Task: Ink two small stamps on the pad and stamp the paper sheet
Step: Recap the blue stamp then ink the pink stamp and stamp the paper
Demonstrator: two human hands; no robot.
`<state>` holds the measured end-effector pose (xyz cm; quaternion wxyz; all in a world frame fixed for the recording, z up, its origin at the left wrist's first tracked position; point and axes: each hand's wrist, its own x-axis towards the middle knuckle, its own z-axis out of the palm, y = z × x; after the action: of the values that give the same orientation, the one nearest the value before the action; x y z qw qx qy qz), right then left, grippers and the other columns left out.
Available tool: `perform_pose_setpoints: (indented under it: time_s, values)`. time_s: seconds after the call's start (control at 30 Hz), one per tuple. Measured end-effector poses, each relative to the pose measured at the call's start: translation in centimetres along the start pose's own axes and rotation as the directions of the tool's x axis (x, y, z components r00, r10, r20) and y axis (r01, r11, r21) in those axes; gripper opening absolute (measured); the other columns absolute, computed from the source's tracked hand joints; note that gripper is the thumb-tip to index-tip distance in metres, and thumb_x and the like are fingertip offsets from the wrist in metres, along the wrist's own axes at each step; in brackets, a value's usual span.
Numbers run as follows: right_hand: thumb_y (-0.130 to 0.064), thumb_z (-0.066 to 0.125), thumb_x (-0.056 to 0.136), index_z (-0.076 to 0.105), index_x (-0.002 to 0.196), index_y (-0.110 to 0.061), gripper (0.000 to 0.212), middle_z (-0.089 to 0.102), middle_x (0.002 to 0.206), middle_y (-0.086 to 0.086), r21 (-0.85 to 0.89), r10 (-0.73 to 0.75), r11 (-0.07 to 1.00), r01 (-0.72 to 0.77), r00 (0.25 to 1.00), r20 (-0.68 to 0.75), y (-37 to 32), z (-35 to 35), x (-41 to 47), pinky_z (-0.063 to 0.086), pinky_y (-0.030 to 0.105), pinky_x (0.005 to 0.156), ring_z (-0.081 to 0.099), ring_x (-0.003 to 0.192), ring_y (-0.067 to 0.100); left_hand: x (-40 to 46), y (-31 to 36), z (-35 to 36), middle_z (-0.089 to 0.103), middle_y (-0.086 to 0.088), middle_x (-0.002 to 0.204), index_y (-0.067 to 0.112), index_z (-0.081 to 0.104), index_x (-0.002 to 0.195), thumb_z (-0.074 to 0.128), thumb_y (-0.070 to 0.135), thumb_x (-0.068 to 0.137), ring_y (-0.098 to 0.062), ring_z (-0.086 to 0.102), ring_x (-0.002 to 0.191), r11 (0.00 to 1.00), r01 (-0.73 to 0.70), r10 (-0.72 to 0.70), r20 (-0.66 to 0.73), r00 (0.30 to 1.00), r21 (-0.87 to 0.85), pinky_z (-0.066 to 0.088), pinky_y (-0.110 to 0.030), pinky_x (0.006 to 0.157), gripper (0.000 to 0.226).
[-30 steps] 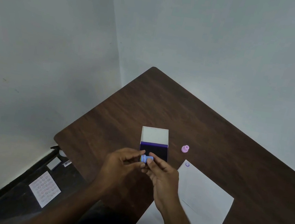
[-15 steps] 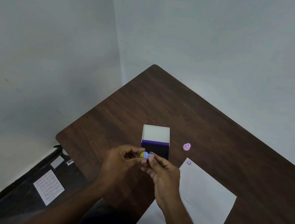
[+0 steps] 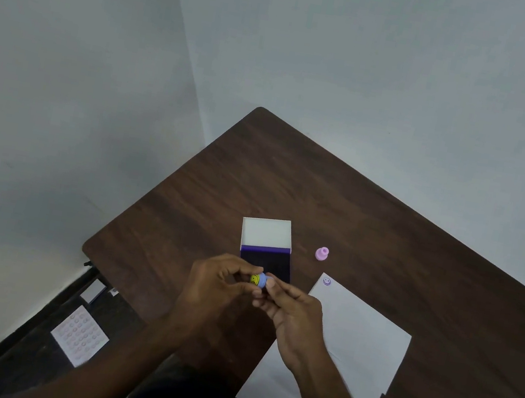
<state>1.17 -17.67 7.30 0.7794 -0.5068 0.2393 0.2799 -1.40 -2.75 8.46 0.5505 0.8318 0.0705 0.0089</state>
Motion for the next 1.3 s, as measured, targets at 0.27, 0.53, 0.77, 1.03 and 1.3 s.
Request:
perform_pose_setpoints:
  time_s: [0.27, 0.53, 0.77, 1.03, 1.3]
  values:
    - [-0.006, 0.07, 0.081, 0.07, 0.103, -0.002, 0.023, 0.074, 0.096, 0.017, -0.009, -0.052, 0.999, 0.052, 0.993, -0.109, -1.0, -1.3, 1.5, 0.061, 0.035, 0.075, 0.073, 0.082, 0.031, 1.7, -1.4, 2.8, 0.066, 0.011, 0.103, 0.019, 0.068, 0.109, 0.075, 0.033, 0.073, -0.003, 0.064, 0.09, 0.988, 0.124, -0.125, 0.015, 0.992, 0.092, 0.051, -0.018, 0.09, 0.039]
    - [-0.028, 0.076, 0.077, 0.072, 0.095, -0.015, 0.022, 0.071, 0.092, -0.002, -0.83, -0.559, 0.519, 0.204, 0.816, -0.149, -3.5, -4.8, 6.0, 0.048, 0.02, 0.076, 0.061, 0.083, 0.01, 2.9, -2.6, 4.6, 0.058, 0.002, 0.131, 0.023, 0.055, 0.129, 0.069, 0.031, 0.085, -0.012, 0.055, 0.116, 0.906, 0.029, -0.104, 0.153, 0.983, 0.422, 0.045, -0.027, 0.101, 0.048]
    - [-0.035, 0.061, 0.082, 0.069, 0.086, -0.024, 0.014, 0.059, 0.108, -0.002, -0.986, -0.574, -0.138, 0.09, 0.804, 0.154, -6.2, -4.5, 11.2, 0.036, 0.036, 0.092, 0.044, 0.109, 0.02, 7.1, -2.6, 6.4, 0.06, 0.004, 0.126, 0.024, 0.054, 0.127, 0.061, 0.038, 0.088, -0.015, 0.051, 0.115, 0.827, -0.127, 0.001, 0.223, 0.975, 0.548, 0.046, -0.033, 0.097, 0.043]
    - [-0.021, 0.055, 0.083, 0.068, 0.085, -0.016, 0.014, 0.061, 0.105, 0.006, -0.952, -0.538, -0.294, 0.084, 0.809, 0.238, -5.6, -4.0, 13.4, 0.039, 0.042, 0.088, 0.044, 0.104, 0.025, 8.0, -2.7, 7.6, 0.059, 0.002, 0.127, 0.021, 0.055, 0.126, 0.059, 0.031, 0.091, -0.016, 0.05, 0.117, 0.839, -0.061, -0.069, 0.217, 0.974, 0.541, 0.038, -0.031, 0.103, 0.037]
    - [-0.016, 0.067, 0.083, 0.056, 0.121, -0.014, 0.039, 0.049, 0.13, 0.012, -0.992, -0.48, -0.123, 0.025, 0.873, 0.081, -5.7, -5.5, 13.0, 0.044, 0.037, 0.094, 0.043, 0.119, 0.028, 7.5, -3.7, 7.3, 0.063, 0.0, 0.122, 0.019, 0.057, 0.127, 0.066, 0.024, 0.087, -0.016, 0.055, 0.111, 0.856, -0.006, -0.099, 0.176, 0.979, 0.518, 0.043, -0.028, 0.097, 0.041]
